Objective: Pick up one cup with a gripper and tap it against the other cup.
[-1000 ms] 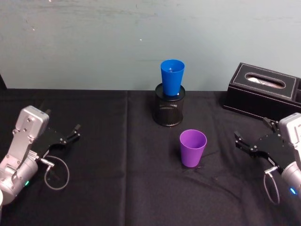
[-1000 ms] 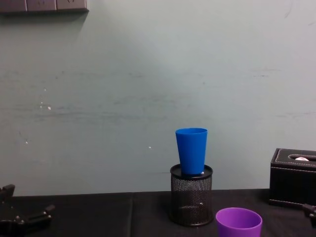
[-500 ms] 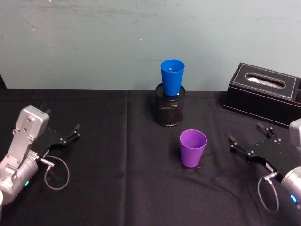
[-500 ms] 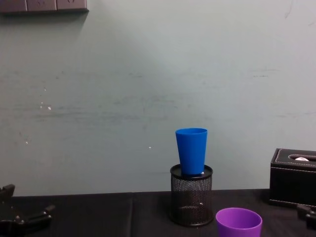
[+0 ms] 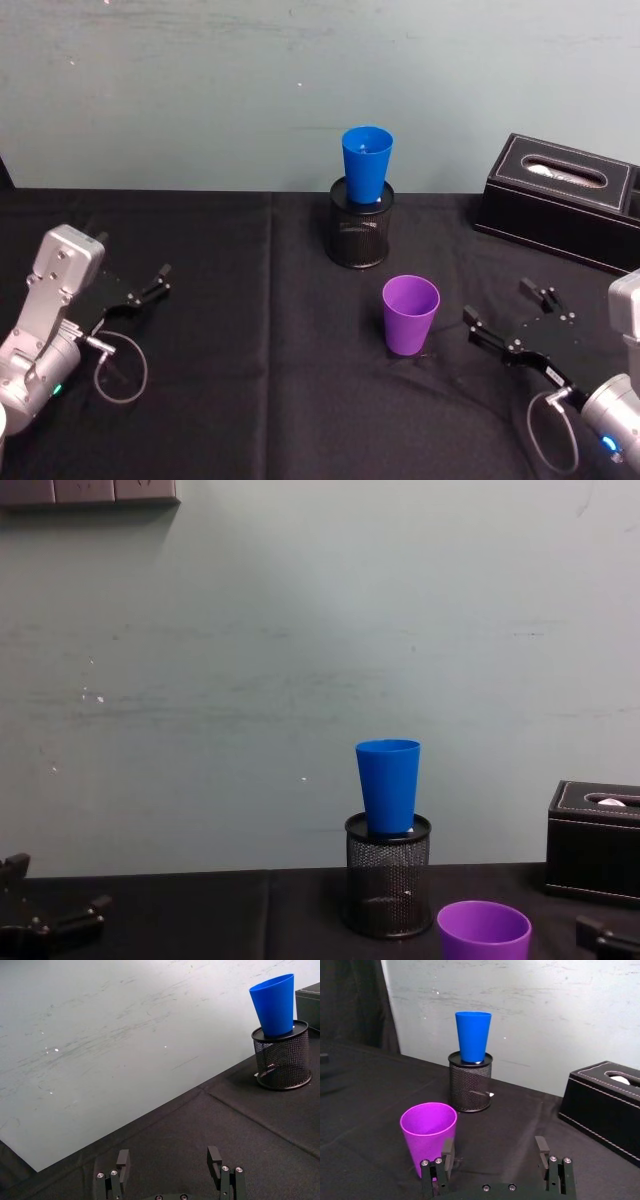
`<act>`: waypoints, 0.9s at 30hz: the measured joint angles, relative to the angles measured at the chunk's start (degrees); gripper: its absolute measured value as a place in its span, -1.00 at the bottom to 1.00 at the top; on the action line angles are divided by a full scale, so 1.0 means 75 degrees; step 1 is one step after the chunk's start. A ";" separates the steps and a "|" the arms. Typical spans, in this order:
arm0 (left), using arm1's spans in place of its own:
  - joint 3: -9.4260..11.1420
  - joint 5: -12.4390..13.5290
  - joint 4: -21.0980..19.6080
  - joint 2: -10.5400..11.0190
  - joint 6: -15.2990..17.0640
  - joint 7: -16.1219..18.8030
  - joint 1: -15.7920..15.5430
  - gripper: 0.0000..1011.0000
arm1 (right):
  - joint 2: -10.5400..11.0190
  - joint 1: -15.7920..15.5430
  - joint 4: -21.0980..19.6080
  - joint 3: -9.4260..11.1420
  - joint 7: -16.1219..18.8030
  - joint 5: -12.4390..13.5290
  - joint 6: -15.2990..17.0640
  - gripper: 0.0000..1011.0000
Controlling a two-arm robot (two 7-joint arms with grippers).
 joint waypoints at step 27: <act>0.0000 0.0000 0.0000 0.0000 0.0000 0.0000 0.0000 1.00 | -0.0583 -0.0029 0.0233 0.0054 0.0733 -0.0222 -0.0066 0.98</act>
